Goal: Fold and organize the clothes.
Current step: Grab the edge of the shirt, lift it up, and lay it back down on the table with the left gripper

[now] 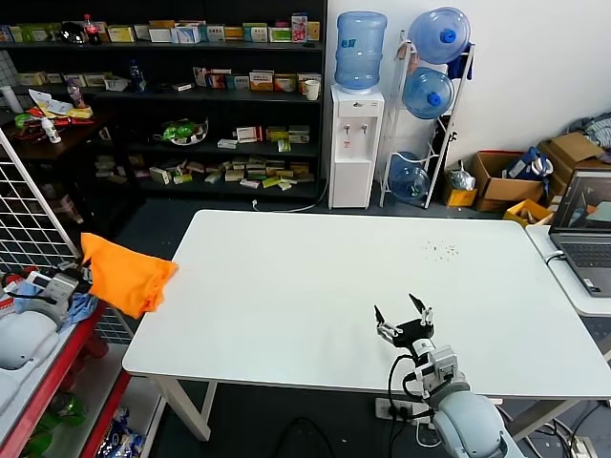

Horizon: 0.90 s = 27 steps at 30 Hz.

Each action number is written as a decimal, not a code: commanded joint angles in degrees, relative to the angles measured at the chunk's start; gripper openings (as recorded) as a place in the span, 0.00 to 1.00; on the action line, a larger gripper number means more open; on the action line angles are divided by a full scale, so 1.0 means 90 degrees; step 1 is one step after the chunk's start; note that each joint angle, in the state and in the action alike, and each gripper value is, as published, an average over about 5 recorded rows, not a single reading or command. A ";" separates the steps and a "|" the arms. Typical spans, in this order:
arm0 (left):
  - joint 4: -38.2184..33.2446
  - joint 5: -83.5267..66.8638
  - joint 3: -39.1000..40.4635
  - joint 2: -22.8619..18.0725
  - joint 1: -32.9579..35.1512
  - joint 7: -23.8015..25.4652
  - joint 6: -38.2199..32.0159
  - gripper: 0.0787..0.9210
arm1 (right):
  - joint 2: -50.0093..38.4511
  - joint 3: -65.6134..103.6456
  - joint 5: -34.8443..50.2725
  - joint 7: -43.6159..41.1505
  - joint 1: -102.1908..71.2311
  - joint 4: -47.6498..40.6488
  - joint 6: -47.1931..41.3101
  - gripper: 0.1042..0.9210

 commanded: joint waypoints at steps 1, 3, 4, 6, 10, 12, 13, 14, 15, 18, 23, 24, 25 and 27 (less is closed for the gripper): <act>0.0019 0.0302 0.0304 0.1040 -0.0447 0.0041 -0.0104 0.09 | 0.0038 -0.0018 -0.0010 -0.0008 -0.0016 0.0025 0.0022 0.88; -0.0145 0.0027 0.0314 0.0875 -0.0380 -0.0025 0.0066 0.09 | 0.0061 -0.0014 -0.0021 -0.0007 -0.0035 0.0030 0.0026 0.88; -0.0223 -0.0097 0.0318 0.0729 -0.0338 -0.0072 0.0141 0.09 | 0.0071 -0.0014 -0.0032 -0.0007 -0.0051 0.0029 0.0028 0.88; -0.0362 -0.0330 0.0338 0.0331 -0.0248 -0.0211 0.0276 0.09 | 0.0086 -0.0014 -0.0068 -0.0008 -0.0093 0.0025 0.0034 0.88; -0.0487 -0.0732 0.0459 -0.0589 -0.0140 -0.0575 0.0392 0.09 | 0.0116 -0.0014 -0.0148 -0.0006 -0.0171 -0.0005 0.0034 0.88; -0.0487 -0.0916 0.0541 -0.0979 -0.0128 -0.0783 0.0406 0.09 | 0.0135 -0.0005 -0.0179 -0.0003 -0.0205 -0.0019 0.0028 0.88; -0.0481 -0.1007 0.0579 -0.1160 -0.0128 -0.0891 0.0410 0.09 | 0.0145 0.0004 -0.0190 -0.0001 -0.0222 -0.0022 0.0026 0.88; -0.0478 -0.1083 0.0619 -0.1354 -0.0131 -0.1000 0.0412 0.09 | 0.0153 0.0018 -0.0198 -0.0001 -0.0240 -0.0024 0.0024 0.88; -0.0481 -0.1132 0.0661 -0.1544 -0.0134 -0.1103 0.0407 0.09 | 0.0162 0.0034 -0.0203 0.0000 -0.0257 -0.0025 0.0021 0.88; -0.0605 -0.1222 0.0779 -0.2047 -0.0137 -0.1414 0.0391 0.09 | 0.0169 0.0101 -0.0207 -0.0001 -0.0306 -0.0025 0.0018 0.88; -0.1154 -0.1354 0.0954 -0.2567 -0.0032 -0.1772 0.0399 0.09 | 0.0180 0.0210 -0.0203 0.0003 -0.0338 -0.0040 0.0009 0.88; -0.1264 -0.1399 0.0996 -0.2660 0.0006 -0.1842 0.0402 0.09 | 0.0185 0.0224 -0.0203 0.0005 -0.0335 -0.0047 0.0005 0.88; -0.1357 -0.1440 0.1041 -0.2754 0.0042 -0.1897 0.0405 0.09 | 0.0187 0.0234 -0.0202 0.0006 -0.0333 -0.0053 0.0002 0.88; -0.1537 -0.1493 0.1143 -0.2946 0.0117 -0.2012 0.0402 0.09 | 0.0177 0.0254 -0.0202 0.0006 -0.0333 -0.0065 -0.0009 0.88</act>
